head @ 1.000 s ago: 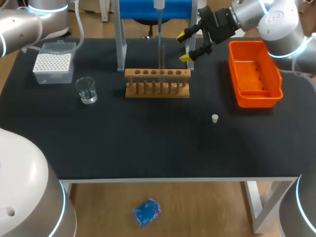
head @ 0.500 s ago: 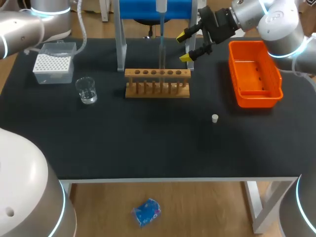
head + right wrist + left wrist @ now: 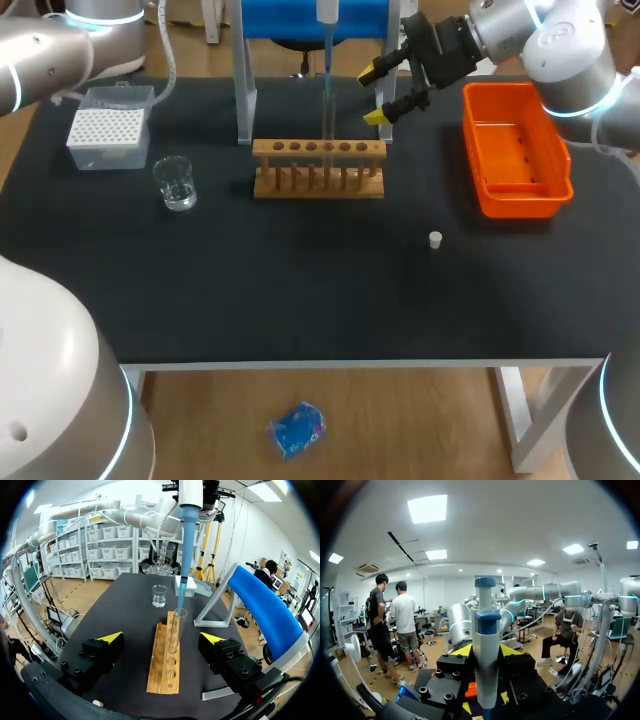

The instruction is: Invert the test tube, pick up the pipette, mount the tip to pipette, aspirate from beaker and dispense into the tube, eject the tip, return the pipette, and cap with the stopper.

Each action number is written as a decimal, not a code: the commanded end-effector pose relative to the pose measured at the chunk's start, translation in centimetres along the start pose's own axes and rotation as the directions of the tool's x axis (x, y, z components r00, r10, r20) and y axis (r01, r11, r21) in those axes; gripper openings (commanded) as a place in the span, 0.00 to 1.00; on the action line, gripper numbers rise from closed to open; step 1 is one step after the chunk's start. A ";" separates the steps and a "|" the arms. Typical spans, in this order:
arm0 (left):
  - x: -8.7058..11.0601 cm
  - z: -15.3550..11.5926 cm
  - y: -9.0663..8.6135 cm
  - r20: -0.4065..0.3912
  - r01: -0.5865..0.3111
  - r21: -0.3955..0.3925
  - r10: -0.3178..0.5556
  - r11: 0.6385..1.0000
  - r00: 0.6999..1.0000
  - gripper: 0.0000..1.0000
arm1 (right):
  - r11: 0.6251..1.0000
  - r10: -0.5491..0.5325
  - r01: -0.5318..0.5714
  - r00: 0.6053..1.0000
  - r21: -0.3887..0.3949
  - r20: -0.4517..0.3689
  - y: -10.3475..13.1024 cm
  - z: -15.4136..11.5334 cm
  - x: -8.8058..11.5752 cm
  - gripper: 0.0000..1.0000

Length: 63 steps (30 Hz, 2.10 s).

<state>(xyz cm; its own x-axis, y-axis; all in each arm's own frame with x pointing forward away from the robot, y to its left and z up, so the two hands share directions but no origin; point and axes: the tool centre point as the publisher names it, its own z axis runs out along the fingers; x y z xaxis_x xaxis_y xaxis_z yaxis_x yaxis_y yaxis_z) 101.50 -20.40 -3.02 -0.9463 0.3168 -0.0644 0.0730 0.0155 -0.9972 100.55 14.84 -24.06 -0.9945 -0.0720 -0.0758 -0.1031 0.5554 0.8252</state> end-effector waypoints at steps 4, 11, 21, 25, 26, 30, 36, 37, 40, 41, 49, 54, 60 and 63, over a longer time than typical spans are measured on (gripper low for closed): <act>-0.8 -0.1 0.3 -0.015 0.005 0.008 -0.005 1.000 1.000 0.00 | 1.000 0.000 0.000 1.000 0.002 0.000 0.0 -0.1 0.0 1.00; -0.8 -0.3 0.7 -0.016 0.017 0.009 -0.016 1.000 1.000 0.00 | 1.000 0.000 0.000 1.000 0.002 0.000 0.0 -0.1 0.0 1.00; -0.7 -0.3 1.6 -0.012 0.033 0.022 -0.033 0.999 0.999 0.00 | 1.000 0.000 0.000 1.000 0.002 0.000 0.0 -0.1 0.0 1.00; -0.8 -0.3 1.8 -0.014 0.036 0.026 -0.036 0.999 0.999 0.00 | 1.000 0.000 0.000 1.000 0.002 0.000 0.0 -0.1 0.0 1.00; -0.8 -0.3 1.9 -0.015 0.039 0.028 -0.038 0.999 0.999 0.00 | 1.000 0.000 0.000 1.000 0.002 0.000 0.0 -0.1 0.0 1.00; -1.1 -0.2 2.1 -0.022 0.047 0.031 -0.047 0.998 0.999 0.00 | 1.000 0.000 0.000 1.000 0.002 0.000 0.0 -0.1 0.0 1.00; -1.3 -0.3 2.2 -0.019 0.061 0.033 -0.061 0.998 0.998 0.00 | 1.000 0.000 0.000 1.000 0.002 0.000 0.0 -0.1 0.0 1.00; -1.3 -0.3 2.3 -0.018 0.063 0.032 -0.062 0.997 0.998 0.00 | 1.000 0.000 0.000 1.000 0.002 0.000 0.0 -0.1 0.0 1.00; -1.3 -0.4 2.5 -0.014 0.074 0.034 -0.074 0.997 0.997 0.00 | 1.000 0.000 0.000 1.000 0.002 0.000 0.0 -0.1 0.0 1.00; -1.3 -0.4 2.6 -0.014 0.076 0.034 -0.075 0.997 0.997 0.00 | 1.000 0.000 0.000 1.000 0.002 0.000 0.0 -0.1 0.0 1.00; -1.4 -0.4 3.0 -0.009 0.085 0.042 -0.085 0.995 0.996 0.00 | 1.000 0.000 0.000 1.000 0.002 0.000 0.0 -0.1 0.0 1.00; -1.7 -0.5 3.2 -0.009 0.088 0.043 -0.088 0.995 0.996 0.00 | 1.000 0.000 0.000 1.000 0.002 0.000 0.0 -0.1 0.0 1.00; -1.9 -0.5 3.4 -0.013 0.100 0.043 -0.099 0.994 0.995 0.00 | 1.000 0.000 0.000 1.000 0.002 0.000 0.0 -0.1 0.0 1.00; -2.0 -0.6 3.5 -0.012 0.104 0.042 -0.104 0.994 0.995 0.00 | 1.000 0.000 0.000 1.000 0.002 0.000 0.0 -0.1 0.0 1.00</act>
<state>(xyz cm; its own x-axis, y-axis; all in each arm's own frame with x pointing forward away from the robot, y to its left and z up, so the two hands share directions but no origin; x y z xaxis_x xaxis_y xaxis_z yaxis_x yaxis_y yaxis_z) 103.39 -20.45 -6.28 -0.9485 0.3146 0.0382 -0.0375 0.0083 -0.9993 100.55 14.84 -24.06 -0.9945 -0.0720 -0.0758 -0.1031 0.5554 0.8252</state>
